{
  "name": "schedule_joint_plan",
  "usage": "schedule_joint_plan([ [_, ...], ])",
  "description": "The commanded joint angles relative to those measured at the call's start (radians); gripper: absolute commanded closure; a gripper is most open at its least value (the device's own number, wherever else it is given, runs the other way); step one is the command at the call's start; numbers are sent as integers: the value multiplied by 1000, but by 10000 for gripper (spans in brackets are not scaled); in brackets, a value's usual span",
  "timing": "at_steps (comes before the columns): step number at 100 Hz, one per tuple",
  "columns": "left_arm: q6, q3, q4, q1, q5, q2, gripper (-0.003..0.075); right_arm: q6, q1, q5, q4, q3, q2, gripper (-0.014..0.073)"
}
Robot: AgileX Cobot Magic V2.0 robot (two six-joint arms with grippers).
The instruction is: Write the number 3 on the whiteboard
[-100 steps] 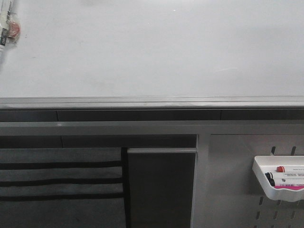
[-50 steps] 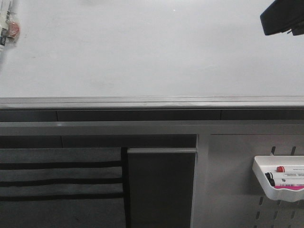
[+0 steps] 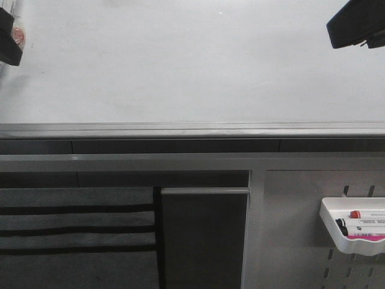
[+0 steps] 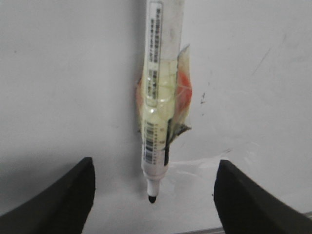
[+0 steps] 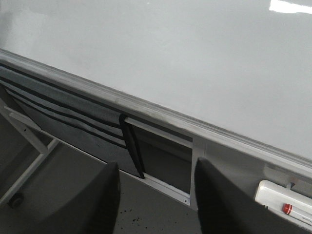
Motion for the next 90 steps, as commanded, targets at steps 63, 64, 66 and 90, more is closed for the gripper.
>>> schedule_joint_plan([
  [63, 2, -64, 17, -5, -116, 28, 701, -12, 2, -63, -2, -38, -6, 278],
  [64, 2, -64, 17, -5, -116, 28, 703, -12, 2, -64, -2, -38, -6, 278],
  [66, 2, -64, 17, -5, -116, 28, 710, -12, 2, -63, -2, -38, -6, 278],
  [90, 10, -86, 24, -21, -9, 12, 741, -12, 2, -45, -2, -43, -8, 278],
])
